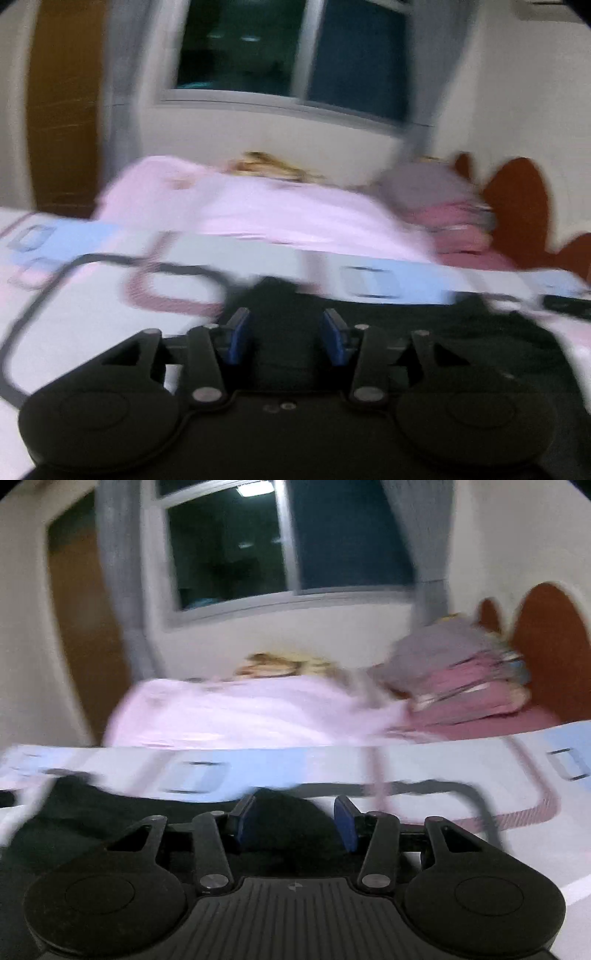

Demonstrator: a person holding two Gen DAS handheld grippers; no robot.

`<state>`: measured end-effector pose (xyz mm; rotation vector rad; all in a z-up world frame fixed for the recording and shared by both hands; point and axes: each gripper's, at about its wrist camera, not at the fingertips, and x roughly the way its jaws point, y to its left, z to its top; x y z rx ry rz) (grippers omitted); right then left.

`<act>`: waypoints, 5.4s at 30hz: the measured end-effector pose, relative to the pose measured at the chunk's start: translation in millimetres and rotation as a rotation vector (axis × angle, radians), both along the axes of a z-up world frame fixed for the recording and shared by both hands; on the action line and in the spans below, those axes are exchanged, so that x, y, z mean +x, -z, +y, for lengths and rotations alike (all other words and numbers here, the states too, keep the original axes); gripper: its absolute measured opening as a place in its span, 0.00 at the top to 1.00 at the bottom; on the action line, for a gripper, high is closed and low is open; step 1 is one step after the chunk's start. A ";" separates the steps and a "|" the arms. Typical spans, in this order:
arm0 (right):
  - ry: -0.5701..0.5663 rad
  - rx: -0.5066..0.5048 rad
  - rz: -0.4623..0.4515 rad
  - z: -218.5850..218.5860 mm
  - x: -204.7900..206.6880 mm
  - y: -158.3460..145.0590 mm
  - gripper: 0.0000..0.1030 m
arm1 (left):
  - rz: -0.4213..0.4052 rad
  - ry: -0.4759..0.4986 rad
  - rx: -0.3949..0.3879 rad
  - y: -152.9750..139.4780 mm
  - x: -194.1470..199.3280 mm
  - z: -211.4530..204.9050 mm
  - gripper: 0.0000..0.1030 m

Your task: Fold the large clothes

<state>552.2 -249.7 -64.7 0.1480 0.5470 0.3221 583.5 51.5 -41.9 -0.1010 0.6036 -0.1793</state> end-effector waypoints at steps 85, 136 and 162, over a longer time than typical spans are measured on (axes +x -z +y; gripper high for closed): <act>0.040 0.062 0.073 27.0 -206.9 29.7 0.56 | 0.180 -0.355 -0.259 59.3 -218.7 10.0 0.34; 0.083 0.162 0.257 63.2 -128.6 68.4 0.93 | -0.185 -0.090 -0.058 -2.7 -170.1 -40.4 0.83; 0.424 0.385 0.169 -92.6 -191.8 24.1 0.93 | -0.062 0.422 0.023 8.7 -154.5 -242.2 0.83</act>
